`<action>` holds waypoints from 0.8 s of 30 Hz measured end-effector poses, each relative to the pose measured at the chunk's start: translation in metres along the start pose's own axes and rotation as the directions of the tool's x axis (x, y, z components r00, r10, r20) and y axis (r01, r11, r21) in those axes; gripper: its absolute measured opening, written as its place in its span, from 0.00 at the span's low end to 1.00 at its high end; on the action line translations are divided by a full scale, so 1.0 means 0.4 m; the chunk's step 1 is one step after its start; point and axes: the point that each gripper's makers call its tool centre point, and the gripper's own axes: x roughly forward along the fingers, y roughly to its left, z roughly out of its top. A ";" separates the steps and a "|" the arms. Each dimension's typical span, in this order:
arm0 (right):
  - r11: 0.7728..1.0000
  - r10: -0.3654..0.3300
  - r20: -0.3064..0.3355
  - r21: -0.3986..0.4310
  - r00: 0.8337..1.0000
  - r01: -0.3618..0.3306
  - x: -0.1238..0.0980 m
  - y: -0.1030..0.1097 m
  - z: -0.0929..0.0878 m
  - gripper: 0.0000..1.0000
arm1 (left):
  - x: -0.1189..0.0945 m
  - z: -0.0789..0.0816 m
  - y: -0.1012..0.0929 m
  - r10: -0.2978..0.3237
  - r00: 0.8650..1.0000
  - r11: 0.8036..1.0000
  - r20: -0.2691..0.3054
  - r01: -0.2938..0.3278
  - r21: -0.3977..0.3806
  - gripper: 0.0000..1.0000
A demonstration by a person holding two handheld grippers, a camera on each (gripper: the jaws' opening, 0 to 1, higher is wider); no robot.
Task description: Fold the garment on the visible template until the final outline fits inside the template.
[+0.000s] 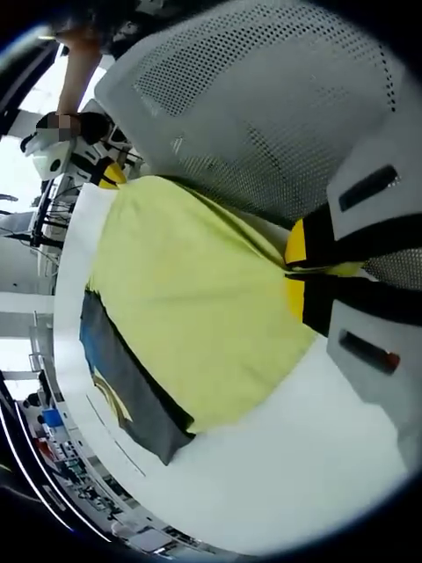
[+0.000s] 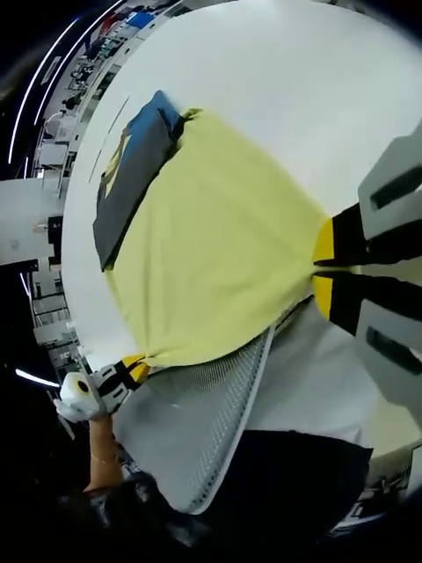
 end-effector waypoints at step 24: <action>0.999 -0.050 0.071 -0.012 0.996 0.051 -0.059 -0.030 0.063 0.00 | -0.069 0.067 0.022 0.016 1.000 1.000 0.023 -0.016 0.026 0.00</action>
